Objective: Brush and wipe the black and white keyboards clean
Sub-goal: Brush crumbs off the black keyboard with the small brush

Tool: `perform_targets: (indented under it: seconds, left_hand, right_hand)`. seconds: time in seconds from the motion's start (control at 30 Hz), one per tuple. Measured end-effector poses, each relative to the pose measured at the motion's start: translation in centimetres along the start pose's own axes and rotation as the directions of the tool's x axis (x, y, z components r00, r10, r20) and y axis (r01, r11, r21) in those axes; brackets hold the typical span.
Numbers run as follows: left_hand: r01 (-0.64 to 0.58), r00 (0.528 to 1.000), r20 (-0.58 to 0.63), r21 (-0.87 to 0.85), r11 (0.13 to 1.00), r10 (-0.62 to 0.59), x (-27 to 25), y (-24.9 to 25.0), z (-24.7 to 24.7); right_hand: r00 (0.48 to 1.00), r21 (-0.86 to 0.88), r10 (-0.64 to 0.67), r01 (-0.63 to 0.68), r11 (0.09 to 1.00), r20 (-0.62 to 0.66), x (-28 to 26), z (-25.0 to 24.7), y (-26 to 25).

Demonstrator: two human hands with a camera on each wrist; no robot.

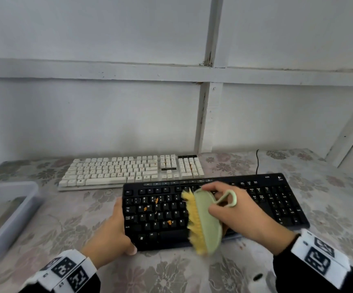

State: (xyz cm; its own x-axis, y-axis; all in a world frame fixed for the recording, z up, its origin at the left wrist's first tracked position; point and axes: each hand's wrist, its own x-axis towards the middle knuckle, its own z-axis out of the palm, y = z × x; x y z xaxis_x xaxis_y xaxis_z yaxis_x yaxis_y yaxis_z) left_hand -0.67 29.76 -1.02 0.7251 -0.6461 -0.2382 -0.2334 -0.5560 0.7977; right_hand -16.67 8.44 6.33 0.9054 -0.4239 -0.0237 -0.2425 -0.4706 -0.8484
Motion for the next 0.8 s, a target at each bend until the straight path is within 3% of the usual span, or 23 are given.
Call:
perform_targets:
  seconds: [0.17, 0.33, 0.47, 0.67, 0.8]
  left_hand:
    - [-0.013, 1.000, -0.002, 0.009, 1.000, 0.013, 0.2, -0.2, 0.0]
    - [-0.002, 1.000, 0.015, 0.005, 1.000, 0.002, 0.2, -0.2, 0.0]
    - [-0.004, 1.000, 0.008, -0.007, 1.000, 0.004, 0.1, -0.1, 0.0]
    - [-0.009, 1.000, 0.007, 0.007, 1.000, 0.009, 0.0, 0.0, 0.0]
    - [0.003, 1.000, 0.003, 0.011, 1.000, -0.003, -0.2, 0.3, 0.0]
  right_hand:
    - [0.989, 0.053, 0.066, -0.074, 0.996, 0.134, -2.0, -0.8, -0.6]
    - [1.000, 0.140, -0.012, 0.015, 0.990, -0.022, 0.3, -2.2, -2.3]
    - [0.993, 0.114, -0.048, 0.061, 0.992, -0.108, 2.6, -1.8, -2.3]
    - [1.000, 0.027, -0.020, 0.020, 0.999, -0.008, 0.8, -0.2, -0.9]
    - [0.988, 0.000, 0.038, -0.039, 0.999, 0.151, -1.9, 0.2, -0.4]
